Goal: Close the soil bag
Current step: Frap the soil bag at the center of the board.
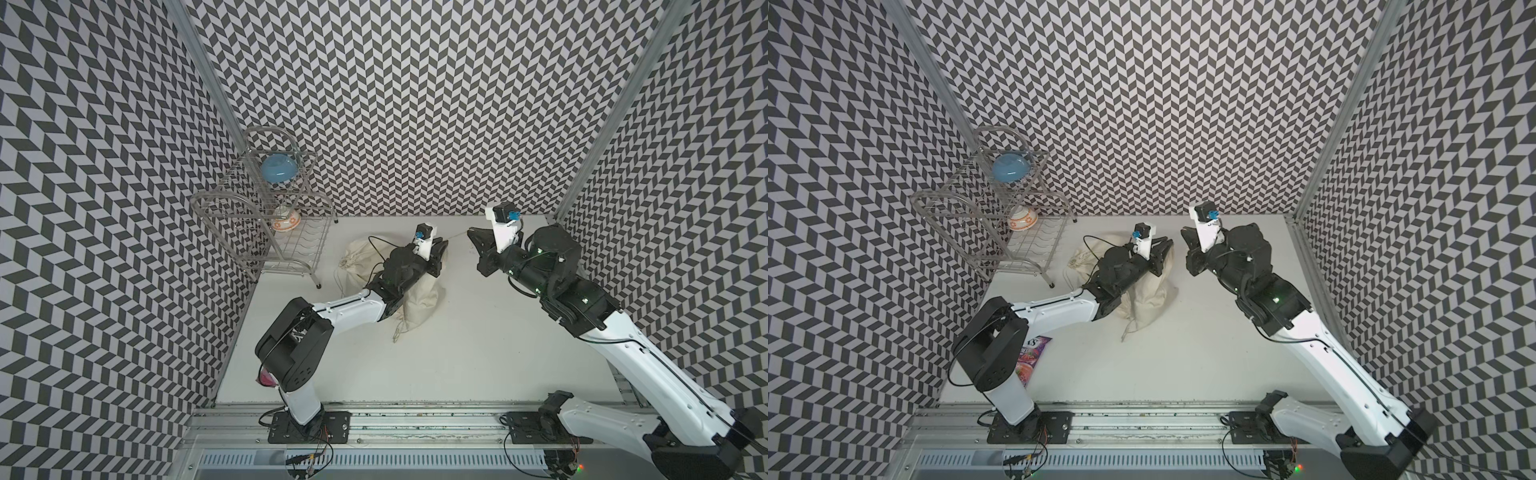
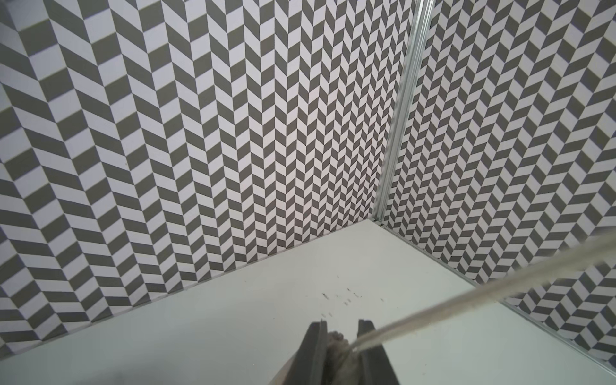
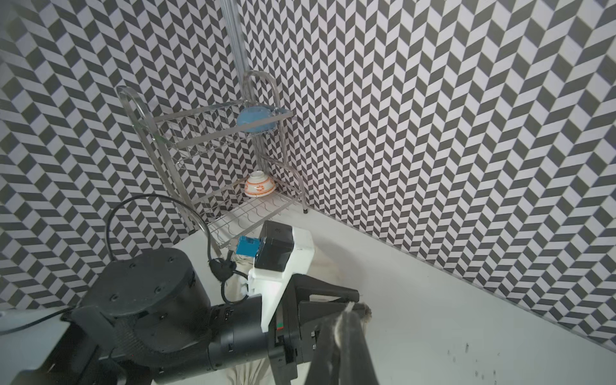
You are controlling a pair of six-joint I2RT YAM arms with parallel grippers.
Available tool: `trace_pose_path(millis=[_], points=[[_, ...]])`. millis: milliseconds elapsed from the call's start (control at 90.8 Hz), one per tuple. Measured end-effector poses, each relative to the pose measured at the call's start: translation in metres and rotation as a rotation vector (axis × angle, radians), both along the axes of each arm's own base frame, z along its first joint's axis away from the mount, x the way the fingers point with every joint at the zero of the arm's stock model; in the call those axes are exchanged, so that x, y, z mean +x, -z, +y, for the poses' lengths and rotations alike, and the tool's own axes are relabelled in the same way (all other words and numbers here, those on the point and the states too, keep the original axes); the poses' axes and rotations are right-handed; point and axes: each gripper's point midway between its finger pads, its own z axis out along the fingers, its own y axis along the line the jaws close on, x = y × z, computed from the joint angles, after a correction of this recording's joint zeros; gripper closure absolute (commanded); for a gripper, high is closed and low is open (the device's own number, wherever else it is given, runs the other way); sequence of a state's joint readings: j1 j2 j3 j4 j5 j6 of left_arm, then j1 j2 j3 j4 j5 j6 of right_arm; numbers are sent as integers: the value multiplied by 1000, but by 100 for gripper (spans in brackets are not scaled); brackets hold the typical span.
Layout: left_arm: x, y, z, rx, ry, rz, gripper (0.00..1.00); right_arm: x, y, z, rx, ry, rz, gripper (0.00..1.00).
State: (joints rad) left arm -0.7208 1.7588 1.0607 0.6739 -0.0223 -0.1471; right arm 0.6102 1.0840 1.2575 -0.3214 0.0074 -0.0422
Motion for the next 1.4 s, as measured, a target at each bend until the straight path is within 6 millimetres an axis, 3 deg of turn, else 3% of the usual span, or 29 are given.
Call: trace_pose_path(millis=[143,320,474,551,650,716,815,892,992,1146,1278,1399], points=[[8,14,-8,-47,8,49,79,-5,0,-19,-4,72,-11,100],[12,39,-19,-63,53,128,69,-9,9,-36,-15,142,-17,100],[30,92,23,23,-67,260,61,-11,-16,-29,73,109,-82,100],[29,111,45,60,-111,301,46,-11,-19,-24,91,85,-88,100],[4,114,69,93,-126,316,26,-3,-29,-14,119,65,-121,100],[-10,96,78,105,-126,281,19,3,-40,-7,141,54,-153,100],[-27,34,73,65,-86,148,16,12,-46,6,150,18,-175,100],[-43,-13,71,22,-42,43,16,20,-41,18,138,-14,-167,100],[-61,-53,67,-1,22,-61,17,27,-29,32,113,-54,-142,100],[-70,-90,50,8,92,-149,24,24,-24,43,107,-117,-129,100],[-59,-111,36,27,104,-183,28,18,-35,48,122,-163,-148,100],[-42,-118,21,62,104,-187,36,12,-41,50,128,-190,-157,100]])
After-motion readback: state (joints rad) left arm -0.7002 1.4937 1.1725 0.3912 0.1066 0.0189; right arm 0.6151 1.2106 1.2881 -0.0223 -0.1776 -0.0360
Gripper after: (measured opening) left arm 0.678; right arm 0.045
